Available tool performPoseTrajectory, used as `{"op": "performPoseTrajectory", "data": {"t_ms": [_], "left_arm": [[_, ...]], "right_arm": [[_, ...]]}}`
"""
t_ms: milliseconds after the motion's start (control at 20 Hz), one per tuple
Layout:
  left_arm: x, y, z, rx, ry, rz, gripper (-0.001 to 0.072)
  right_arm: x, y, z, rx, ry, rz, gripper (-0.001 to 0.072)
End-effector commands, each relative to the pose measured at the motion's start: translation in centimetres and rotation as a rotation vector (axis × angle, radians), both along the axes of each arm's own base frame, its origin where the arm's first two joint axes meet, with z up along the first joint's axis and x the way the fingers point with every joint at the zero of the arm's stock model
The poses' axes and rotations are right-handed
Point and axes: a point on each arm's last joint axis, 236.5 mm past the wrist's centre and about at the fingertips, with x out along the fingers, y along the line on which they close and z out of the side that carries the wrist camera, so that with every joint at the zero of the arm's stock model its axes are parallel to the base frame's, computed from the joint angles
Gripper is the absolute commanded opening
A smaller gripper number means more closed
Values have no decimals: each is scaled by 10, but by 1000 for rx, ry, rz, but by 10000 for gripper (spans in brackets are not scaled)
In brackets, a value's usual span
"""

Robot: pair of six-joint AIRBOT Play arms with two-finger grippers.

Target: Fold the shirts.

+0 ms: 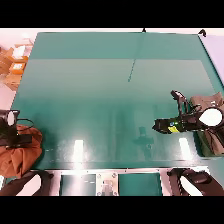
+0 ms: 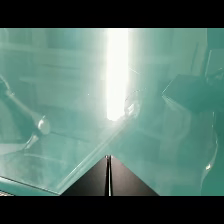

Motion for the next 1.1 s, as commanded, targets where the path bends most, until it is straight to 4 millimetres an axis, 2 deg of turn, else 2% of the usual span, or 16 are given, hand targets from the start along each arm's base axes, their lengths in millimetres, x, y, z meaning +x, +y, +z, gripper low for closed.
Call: {"op": "performPoseTrajectory", "data": {"t_ms": [0,100,200,250,350,450,550,650,800,850,900,950,1000,1050], "left_arm": [[3,-3,-1,-66,25,-36,19],[30,-1,27,-68,-41,-24,19],[72,-16,71,-105,-148,-78,19],[94,-29,98,-121,-213,-112,19],[140,-79,159,-187,-378,-240,19],[169,-146,217,-277,-549,-378,19],[184,-214,264,-368,-708,-511,19],[187,-276,290,-456,-824,-622,19],[181,-372,297,-655,-894,-753,20],[181,-402,289,-710,-889,-783,20],[181,-425,273,-743,-858,-801,21],[181,-446,248,-767,-795,-810,23],[178,-462,220,-783,-719,-825,131],[175,-473,191,-792,-637,-829,499]], "right_arm": [[0,0,0,0,-2,0,18],[1,0,0,1,-3,-1,18],[1,0,0,1,-3,-1,18],[1,0,0,1,-3,-1,17],[1,0,0,0,-3,-1,18],[2,0,0,1,-7,-3,18],[3,0,1,1,-11,-4,18],[2,0,0,1,-11,-4,18],[3,0,1,1,-14,-6,18],[3,0,1,1,-15,-6,18],[3,0,1,1,-15,-6,18],[3,0,1,1,-14,-6,23],[3,0,1,1,-14,-6,87],[3,0,1,1,-13,-6,193]]}}
